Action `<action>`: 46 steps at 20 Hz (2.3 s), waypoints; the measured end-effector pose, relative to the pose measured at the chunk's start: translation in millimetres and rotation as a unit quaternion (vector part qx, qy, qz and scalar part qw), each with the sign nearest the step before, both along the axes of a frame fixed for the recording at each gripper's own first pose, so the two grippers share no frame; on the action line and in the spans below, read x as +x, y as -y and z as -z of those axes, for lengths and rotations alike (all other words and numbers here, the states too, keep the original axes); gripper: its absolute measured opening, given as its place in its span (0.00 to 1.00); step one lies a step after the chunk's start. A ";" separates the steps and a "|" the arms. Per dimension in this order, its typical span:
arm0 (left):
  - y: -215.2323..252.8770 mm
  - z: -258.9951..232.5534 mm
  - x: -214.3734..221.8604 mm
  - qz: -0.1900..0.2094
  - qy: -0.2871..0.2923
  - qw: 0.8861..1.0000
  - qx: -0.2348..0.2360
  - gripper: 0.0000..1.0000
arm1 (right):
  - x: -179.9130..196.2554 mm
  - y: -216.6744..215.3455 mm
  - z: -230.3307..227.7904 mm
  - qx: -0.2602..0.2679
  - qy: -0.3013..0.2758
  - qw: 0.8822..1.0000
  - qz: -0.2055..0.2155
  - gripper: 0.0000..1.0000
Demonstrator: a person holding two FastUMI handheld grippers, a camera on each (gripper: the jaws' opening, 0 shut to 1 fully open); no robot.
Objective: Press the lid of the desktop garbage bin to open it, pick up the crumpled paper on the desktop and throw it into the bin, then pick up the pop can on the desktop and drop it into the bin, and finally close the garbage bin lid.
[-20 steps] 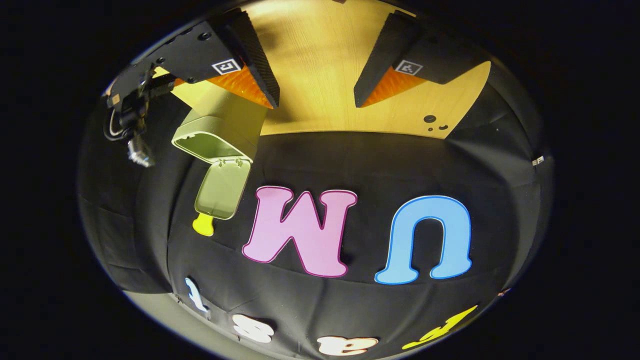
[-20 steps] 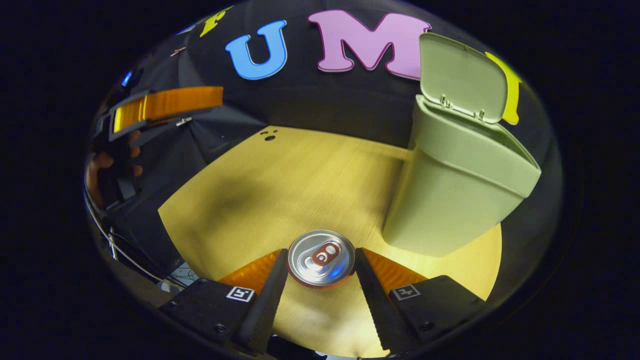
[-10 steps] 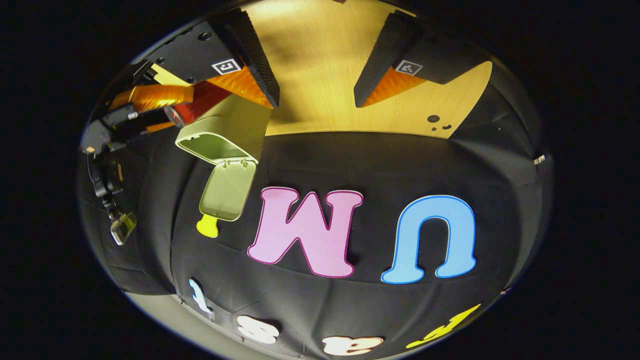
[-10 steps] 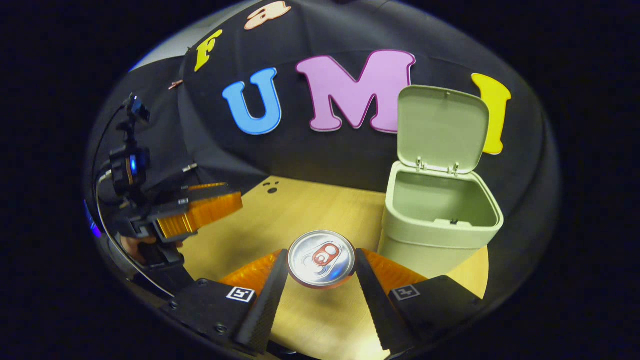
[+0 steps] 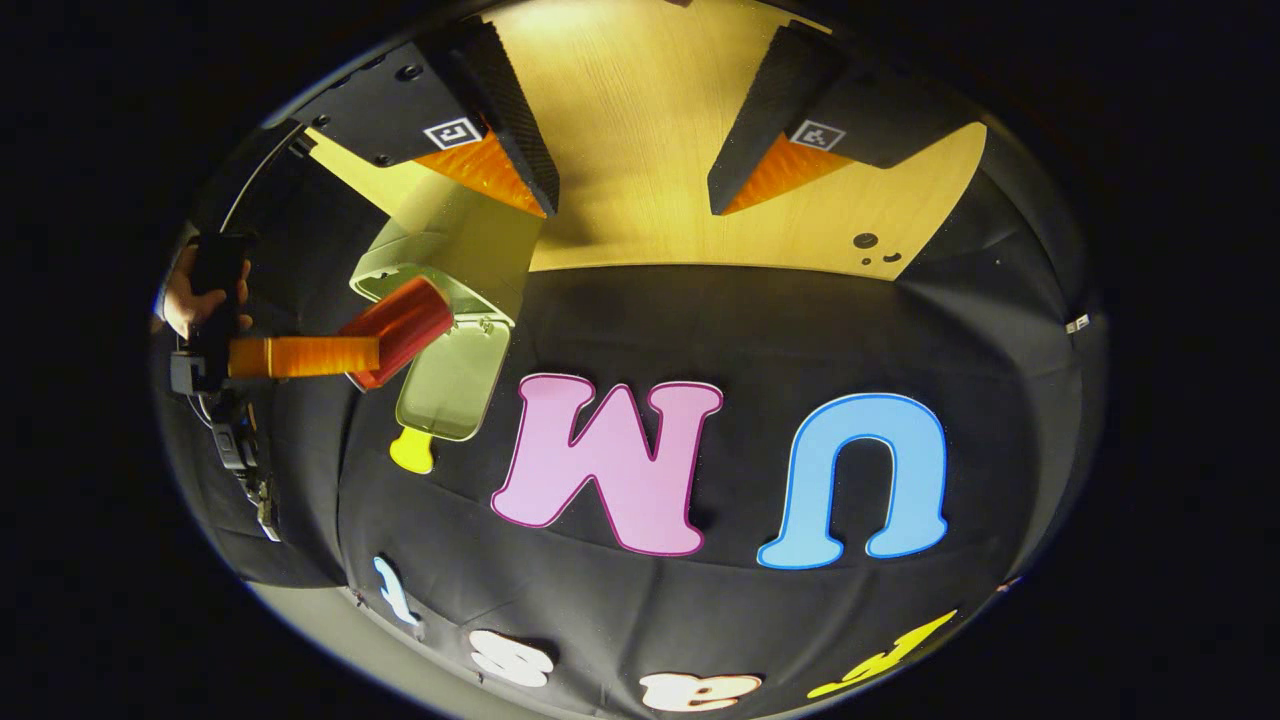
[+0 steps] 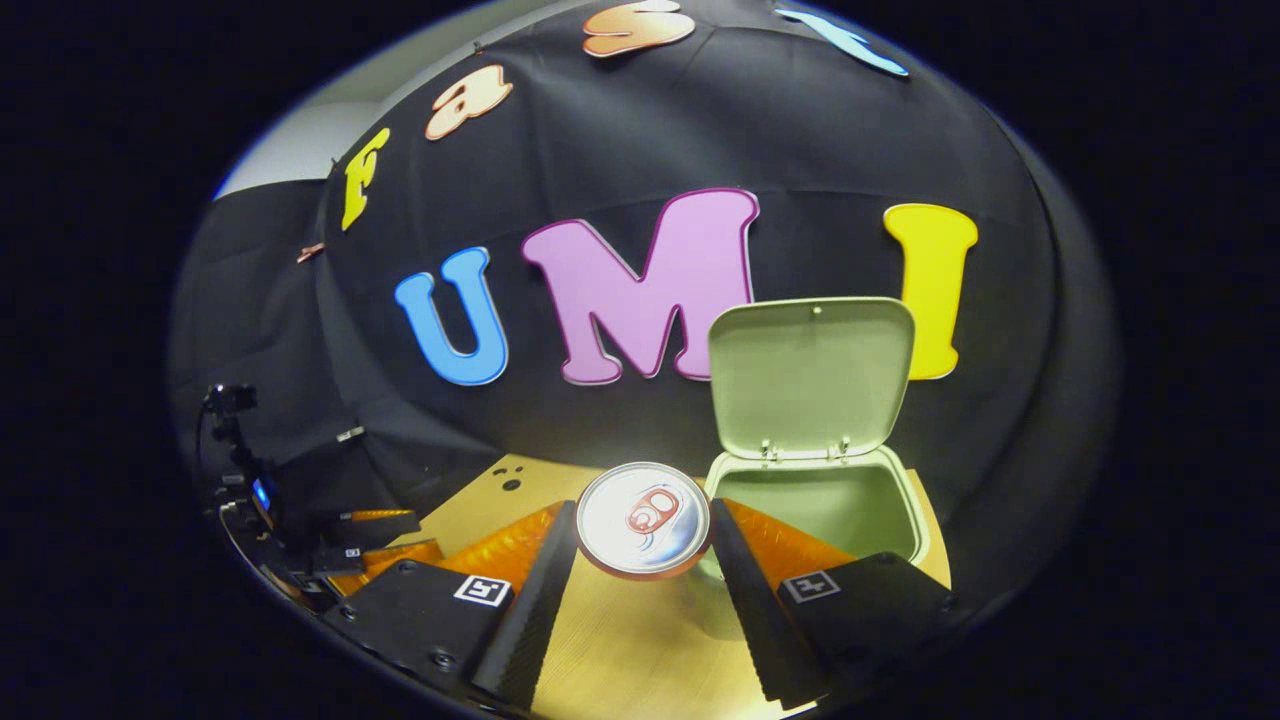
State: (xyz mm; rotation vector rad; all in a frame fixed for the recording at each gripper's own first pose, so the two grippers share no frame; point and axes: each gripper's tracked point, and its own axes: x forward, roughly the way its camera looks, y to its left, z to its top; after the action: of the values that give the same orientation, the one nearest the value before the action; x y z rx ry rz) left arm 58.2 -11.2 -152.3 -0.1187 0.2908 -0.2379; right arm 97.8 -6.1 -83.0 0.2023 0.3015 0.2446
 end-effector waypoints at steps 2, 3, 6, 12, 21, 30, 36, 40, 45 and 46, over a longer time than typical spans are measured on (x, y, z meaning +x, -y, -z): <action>-1.0 1.1 0.3 -0.003 -0.001 1.000 0.000 0.95 | 9.8 15.2 3.4 -0.002 -0.002 1.000 0.018 0.83; -1.9 1.3 -1.4 -0.004 -0.001 1.000 -0.001 0.96 | 15.0 24.0 6.7 -0.007 -0.005 1.000 0.029 0.83; -2.5 3.8 -3.9 -0.012 -0.002 1.000 -0.002 0.96 | 30.0 47.3 24.5 -0.021 -0.023 0.998 0.053 0.83; -6.1 6.0 -6.1 -0.018 -0.005 1.000 -0.003 0.96 | 43.9 62.0 61.1 -0.050 -0.069 0.994 0.065 0.83; -8.9 8.7 -12.6 -0.021 -0.008 1.000 0.000 0.96 | 39.9 60.5 99.7 -0.048 -0.120 0.989 0.075 0.84; -8.0 8.7 -14.0 -0.022 -0.007 1.000 0.001 0.96 | 38.3 60.2 100.0 -0.029 -0.126 0.989 0.077 0.89; -4.8 9.5 -18.1 -0.020 -0.007 1.000 0.002 0.96 | 37.3 61.8 61.3 -0.038 -0.068 0.993 0.087 0.99; -1.1 8.9 -21.8 -0.017 -0.006 1.000 0.002 0.96 | 41.2 69.7 13.2 -0.066 0.006 0.992 0.104 0.98; 3.6 8.7 -22.8 -0.010 -0.004 1.000 0.000 0.96 | 50.0 76.9 -35.0 -0.083 0.050 0.989 0.110 0.98; 4.1 7.2 -23.2 -0.010 -0.003 1.000 0.000 0.96 | 52.3 76.6 -45.8 -0.083 0.061 0.988 0.112 0.98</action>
State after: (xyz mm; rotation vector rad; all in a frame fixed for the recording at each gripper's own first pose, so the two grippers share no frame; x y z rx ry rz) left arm 35.1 -15.2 -159.5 -0.1225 0.2950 -0.2175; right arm 150.0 -82.7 -37.2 0.0545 0.1754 0.0086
